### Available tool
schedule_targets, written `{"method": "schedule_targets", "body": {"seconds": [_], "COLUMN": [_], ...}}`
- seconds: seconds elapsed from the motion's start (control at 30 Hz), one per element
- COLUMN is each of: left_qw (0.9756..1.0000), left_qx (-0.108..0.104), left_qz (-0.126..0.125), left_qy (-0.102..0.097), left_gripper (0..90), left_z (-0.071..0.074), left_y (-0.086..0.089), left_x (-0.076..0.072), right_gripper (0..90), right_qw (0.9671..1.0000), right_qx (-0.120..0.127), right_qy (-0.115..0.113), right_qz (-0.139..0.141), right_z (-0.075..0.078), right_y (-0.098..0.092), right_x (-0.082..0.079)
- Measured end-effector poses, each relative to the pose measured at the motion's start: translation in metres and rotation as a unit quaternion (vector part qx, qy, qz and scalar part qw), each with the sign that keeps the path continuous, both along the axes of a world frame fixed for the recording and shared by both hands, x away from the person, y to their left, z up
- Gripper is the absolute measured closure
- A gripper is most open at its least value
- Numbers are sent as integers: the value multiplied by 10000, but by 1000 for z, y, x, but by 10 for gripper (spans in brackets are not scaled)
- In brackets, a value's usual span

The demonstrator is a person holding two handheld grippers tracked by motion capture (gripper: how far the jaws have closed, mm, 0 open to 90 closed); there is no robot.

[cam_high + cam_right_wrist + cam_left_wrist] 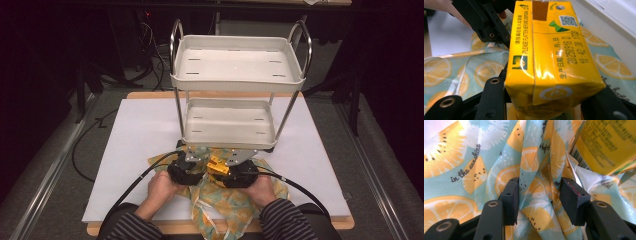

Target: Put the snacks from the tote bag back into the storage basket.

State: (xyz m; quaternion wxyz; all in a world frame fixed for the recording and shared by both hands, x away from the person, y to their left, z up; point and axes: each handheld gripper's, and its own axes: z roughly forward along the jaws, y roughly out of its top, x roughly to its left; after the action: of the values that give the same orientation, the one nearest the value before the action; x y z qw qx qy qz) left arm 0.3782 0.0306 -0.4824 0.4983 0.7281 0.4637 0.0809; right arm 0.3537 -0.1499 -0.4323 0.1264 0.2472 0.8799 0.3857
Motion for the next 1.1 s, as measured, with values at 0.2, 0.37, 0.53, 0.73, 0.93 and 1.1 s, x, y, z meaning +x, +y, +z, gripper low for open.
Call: {"method": "schedule_targets", "body": {"seconds": [0.2,0.37,0.53,0.73,0.93,1.1], "left_qw": [10000,10000,10000,10000,10000,10000], "left_qx": [9,21,6,16,-2,13], "left_qz": [-10,-10,-9,-23,-31,-45], "left_qy": [1,5,-3,4,-10,1], "left_gripper": [515,515,515,514,514,514], "left_z": [0,0,0,0,0,0], "left_y": [0,0,0,0,1,0], "left_x": [0,0,0,0,0,0], "right_gripper": [557,556,556,556,556,556], "right_qw": [10000,9999,9999,9998,9997,9995], "right_qx": [85,144,120,190,251,309], "right_qy": [28,22,29,57,76,93], "right_qz": [17,36,9,4,-31,-39], "right_z": [5,11,17,24,33,40], "right_y": [-2,-5,-9,-15,-21,-27], "right_x": [0,-1,-3,-3,-4,-5]}}
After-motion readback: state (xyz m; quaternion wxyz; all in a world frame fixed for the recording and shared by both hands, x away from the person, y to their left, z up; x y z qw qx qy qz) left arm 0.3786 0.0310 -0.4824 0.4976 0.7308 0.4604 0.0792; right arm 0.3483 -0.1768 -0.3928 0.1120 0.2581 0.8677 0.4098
